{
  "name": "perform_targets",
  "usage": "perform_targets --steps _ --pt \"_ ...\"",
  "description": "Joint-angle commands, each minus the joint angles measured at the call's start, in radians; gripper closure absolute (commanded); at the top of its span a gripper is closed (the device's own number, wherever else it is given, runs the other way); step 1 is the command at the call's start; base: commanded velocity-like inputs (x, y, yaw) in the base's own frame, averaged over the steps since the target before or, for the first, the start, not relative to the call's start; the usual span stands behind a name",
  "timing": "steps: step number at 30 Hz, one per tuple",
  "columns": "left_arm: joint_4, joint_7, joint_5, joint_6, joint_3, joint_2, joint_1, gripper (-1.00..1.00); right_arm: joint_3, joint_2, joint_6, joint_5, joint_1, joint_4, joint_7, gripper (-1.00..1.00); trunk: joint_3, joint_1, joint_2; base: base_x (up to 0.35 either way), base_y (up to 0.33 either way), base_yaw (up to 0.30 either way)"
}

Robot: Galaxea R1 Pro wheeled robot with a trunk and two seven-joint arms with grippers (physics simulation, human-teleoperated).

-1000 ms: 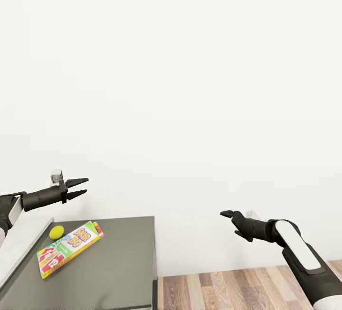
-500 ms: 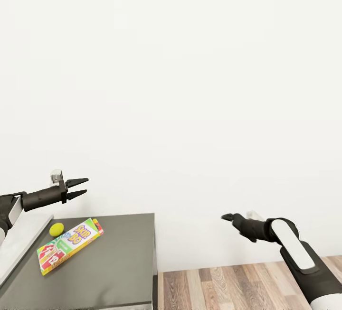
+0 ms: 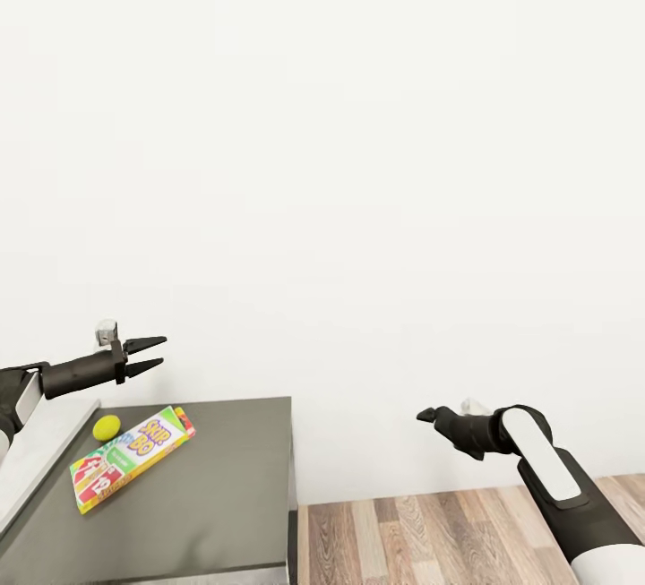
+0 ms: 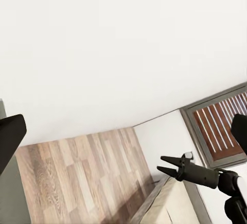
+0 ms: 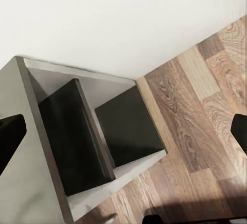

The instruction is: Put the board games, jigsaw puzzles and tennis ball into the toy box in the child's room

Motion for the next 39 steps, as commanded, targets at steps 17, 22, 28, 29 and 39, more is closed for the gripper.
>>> perform_targets --steps 17,22,28,29,39 --pt "0.0 -0.002 -0.001 0.01 0.001 0.0 -0.001 -1.0 0.002 -0.001 0.0 -0.012 -0.001 -0.007 -0.017 -1.0 -0.029 0.001 -0.002 0.0 0.0 0.0" --pt "0.0 -0.002 -0.001 0.01 0.001 0.0 -0.001 -1.0 0.002 -0.001 0.0 -0.012 -0.001 -0.007 -0.017 -1.0 -0.037 0.001 -0.002 0.0 0.054 0.0" --pt "0.0 -0.001 -0.001 0.01 0.001 0.0 -0.001 -1.0 0.002 -0.001 0.0 -0.012 -0.001 -0.008 -0.016 -1.0 -0.047 0.001 -0.002 0.0 0.217 0.0" --pt "0.0 -0.001 -0.001 0.01 0.001 0.0 -0.001 -1.0 0.002 -0.001 0.0 -0.012 -0.001 -0.009 -0.016 -1.0 -0.049 0.001 -0.002 0.0 0.139 0.0" --pt "0.0 0.0 -0.001 0.01 0.001 0.0 -0.001 -1.0 0.003 -0.003 0.0 -0.012 -0.001 -0.015 -0.011 -1.0 -0.061 0.001 -0.002 0.0 0.029 0.0"
